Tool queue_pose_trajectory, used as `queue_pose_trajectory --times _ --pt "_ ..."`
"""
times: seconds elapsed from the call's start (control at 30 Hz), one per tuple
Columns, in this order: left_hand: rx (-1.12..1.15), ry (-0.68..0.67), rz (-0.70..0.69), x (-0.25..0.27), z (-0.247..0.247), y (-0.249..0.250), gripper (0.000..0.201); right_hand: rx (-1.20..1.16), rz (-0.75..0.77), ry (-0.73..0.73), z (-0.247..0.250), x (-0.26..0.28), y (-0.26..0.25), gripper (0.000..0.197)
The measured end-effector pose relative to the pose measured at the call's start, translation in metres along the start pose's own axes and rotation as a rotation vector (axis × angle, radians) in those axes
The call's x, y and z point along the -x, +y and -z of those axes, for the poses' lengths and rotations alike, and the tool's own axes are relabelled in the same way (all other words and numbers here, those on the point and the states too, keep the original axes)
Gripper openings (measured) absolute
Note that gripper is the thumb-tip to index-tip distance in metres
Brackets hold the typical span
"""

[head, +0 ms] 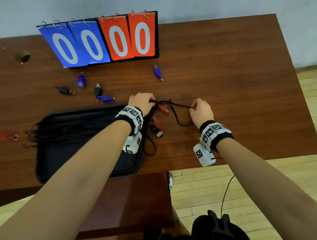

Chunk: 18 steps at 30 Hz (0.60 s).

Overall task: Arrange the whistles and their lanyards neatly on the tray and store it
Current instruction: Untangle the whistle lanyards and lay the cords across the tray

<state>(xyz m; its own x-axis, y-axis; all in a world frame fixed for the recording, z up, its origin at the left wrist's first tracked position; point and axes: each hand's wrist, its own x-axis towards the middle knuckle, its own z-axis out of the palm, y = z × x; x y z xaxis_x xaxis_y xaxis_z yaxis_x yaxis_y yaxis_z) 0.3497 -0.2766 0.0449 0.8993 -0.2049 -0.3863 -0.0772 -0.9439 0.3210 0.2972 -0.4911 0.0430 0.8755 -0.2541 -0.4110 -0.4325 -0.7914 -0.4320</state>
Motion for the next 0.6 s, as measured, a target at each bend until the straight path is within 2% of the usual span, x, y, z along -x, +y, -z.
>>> queue_pose_trajectory --times 0.1,0.17,0.27,0.37,0.5,0.6 --pt "0.337 0.100 0.070 0.001 0.007 0.004 0.015 -0.075 0.110 0.047 0.003 0.005 -0.008 0.020" --pt "0.563 0.132 0.064 0.002 0.019 0.007 0.014 -0.142 0.219 0.035 0.007 0.009 -0.019 0.025" --pt "0.812 0.102 0.008 0.009 0.042 0.018 0.022 -0.229 0.363 -0.089 0.014 0.017 -0.044 0.038" --pt "1.060 0.036 0.012 0.020 0.067 0.028 0.022 -0.370 0.393 -0.225 0.020 0.025 -0.070 0.048" --pt "1.150 0.008 -0.027 0.035 0.094 0.031 0.025 -0.648 0.402 -0.309 0.026 0.035 -0.098 0.027" --pt "1.282 -0.003 -0.048 0.049 0.113 0.028 0.028 -0.771 0.408 -0.313 0.035 0.046 -0.114 0.021"
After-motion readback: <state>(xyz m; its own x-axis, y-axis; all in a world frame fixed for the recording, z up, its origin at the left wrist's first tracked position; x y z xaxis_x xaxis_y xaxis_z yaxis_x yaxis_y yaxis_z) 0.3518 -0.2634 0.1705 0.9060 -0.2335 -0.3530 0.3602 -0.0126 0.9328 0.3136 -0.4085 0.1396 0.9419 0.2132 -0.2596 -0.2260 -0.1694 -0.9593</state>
